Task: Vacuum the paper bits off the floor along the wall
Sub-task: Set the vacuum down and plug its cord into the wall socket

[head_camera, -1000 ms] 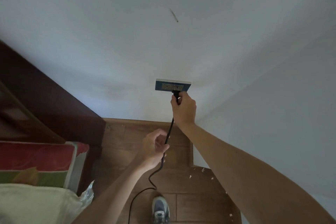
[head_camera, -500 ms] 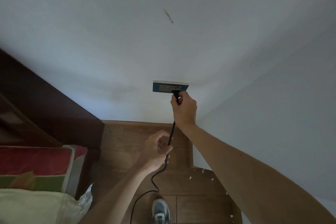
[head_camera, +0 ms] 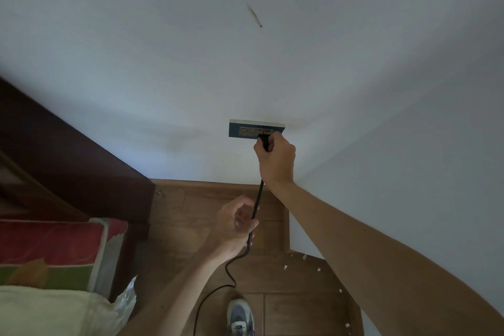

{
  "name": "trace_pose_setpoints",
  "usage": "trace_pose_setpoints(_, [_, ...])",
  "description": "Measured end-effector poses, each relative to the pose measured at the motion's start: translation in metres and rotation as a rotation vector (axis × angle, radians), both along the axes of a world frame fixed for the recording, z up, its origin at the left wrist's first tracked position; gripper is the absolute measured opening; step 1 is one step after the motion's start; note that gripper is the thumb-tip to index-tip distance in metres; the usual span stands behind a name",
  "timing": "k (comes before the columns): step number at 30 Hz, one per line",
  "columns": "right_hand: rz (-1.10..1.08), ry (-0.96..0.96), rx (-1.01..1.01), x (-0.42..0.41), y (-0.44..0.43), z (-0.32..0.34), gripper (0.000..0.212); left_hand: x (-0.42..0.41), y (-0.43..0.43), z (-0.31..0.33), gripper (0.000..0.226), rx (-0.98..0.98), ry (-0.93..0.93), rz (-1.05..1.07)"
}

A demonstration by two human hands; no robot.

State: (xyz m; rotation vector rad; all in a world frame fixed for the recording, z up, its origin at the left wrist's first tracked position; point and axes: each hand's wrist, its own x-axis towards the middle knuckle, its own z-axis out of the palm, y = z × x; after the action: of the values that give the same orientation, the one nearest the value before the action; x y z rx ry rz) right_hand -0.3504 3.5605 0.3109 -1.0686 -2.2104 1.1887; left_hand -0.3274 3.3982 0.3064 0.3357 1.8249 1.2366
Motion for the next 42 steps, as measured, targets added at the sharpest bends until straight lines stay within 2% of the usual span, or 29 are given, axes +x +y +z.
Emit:
trace_pose_setpoints(15, [0.045, -0.024, 0.082, -0.011, 0.011, 0.000, 0.023, -0.008, 0.011, -0.007, 0.023, 0.005, 0.023, 0.000])
trace_pose_setpoints(20, [0.017, -0.072, 0.050, -0.012, 0.009, 0.004, 0.020, -0.008, 0.008, -0.007, 0.023, -0.026, 0.129, 0.002])
trace_pose_setpoints(29, [-0.017, -0.318, 0.075, -0.013, 0.010, 0.026, 0.026, -0.017, -0.009, 0.012, 0.019, -0.104, 0.295, -0.071])
trace_pose_setpoints(32, [0.063, -0.353, 0.109, -0.007, 0.012, 0.037, 0.027, -0.026, -0.017, 0.026, 0.020, -0.128, 0.307, -0.090])
trace_pose_setpoints(35, [0.251, -0.389, 0.124, 0.003, 0.015, 0.052, 0.031, -0.042, -0.026, 0.044, 0.027, -0.205, 0.341, -0.136])
trace_pose_setpoints(39, [0.585, -0.614, 0.192, 0.022, 0.011, 0.083, 0.061, -0.066, -0.041, 0.072, 0.052, -0.382, 0.399, -0.189])
trace_pose_setpoints(42, [0.694, -0.750, 0.307, 0.034, -0.002, 0.111, 0.078, -0.082, -0.059, 0.100, 0.070, -0.537, 0.531, -0.247])
